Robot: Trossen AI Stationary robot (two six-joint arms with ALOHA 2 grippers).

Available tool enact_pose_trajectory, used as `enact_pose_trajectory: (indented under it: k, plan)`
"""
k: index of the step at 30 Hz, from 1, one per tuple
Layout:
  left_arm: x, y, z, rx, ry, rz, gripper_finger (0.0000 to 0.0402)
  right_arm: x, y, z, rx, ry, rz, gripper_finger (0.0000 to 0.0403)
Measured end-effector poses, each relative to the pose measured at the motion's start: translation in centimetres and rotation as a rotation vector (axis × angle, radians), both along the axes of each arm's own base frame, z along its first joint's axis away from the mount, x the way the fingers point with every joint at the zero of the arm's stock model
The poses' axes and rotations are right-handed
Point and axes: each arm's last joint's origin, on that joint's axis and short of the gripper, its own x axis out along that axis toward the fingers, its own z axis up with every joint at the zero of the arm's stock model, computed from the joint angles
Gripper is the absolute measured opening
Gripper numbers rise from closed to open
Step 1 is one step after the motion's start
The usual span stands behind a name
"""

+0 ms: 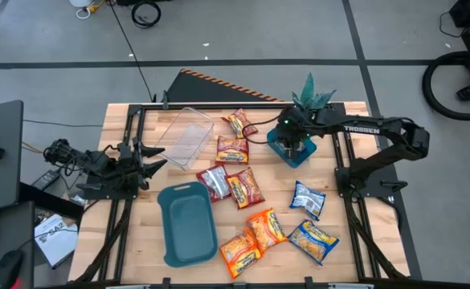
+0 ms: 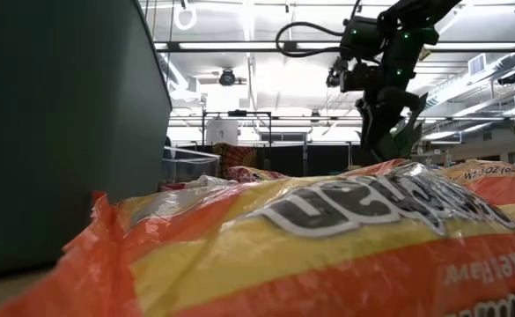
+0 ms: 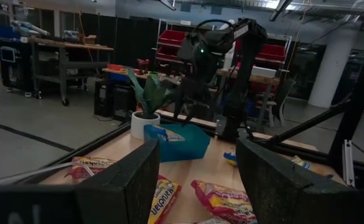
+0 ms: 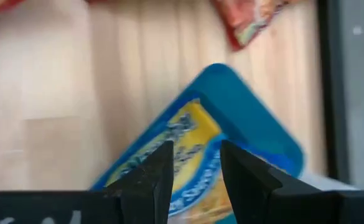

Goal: Sort Maruchan noodles
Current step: Put the blue noodle pack into the blue bin

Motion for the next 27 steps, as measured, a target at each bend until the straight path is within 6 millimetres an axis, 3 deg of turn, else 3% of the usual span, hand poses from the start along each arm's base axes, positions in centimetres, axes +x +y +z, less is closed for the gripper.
enact_pose_trajectory:
  k: [7,11,21,27]
  plan:
    - [0.0,0.0,0.0,-0.027,-0.009,-0.001,0.0217,-0.9,1.2,-1.0,0.101,0.15,-0.1,0.0135]
    - [0.0,0.0,0.0,-0.031,-0.011,0.013,0.0217,-0.8,2.5,-0.6,0.152,0.121,-0.097,0.0135]
    - [0.0,0.1,0.0,-0.05,-0.017,0.014,0.0217,1.1,7.7,-1.0,0.239,0.086,-0.064,0.0135]
    - [0.0,0.1,0.0,-0.052,-0.017,0.032,0.0217,1.2,10.5,-1.6,0.303,0.146,-0.078,0.0135]
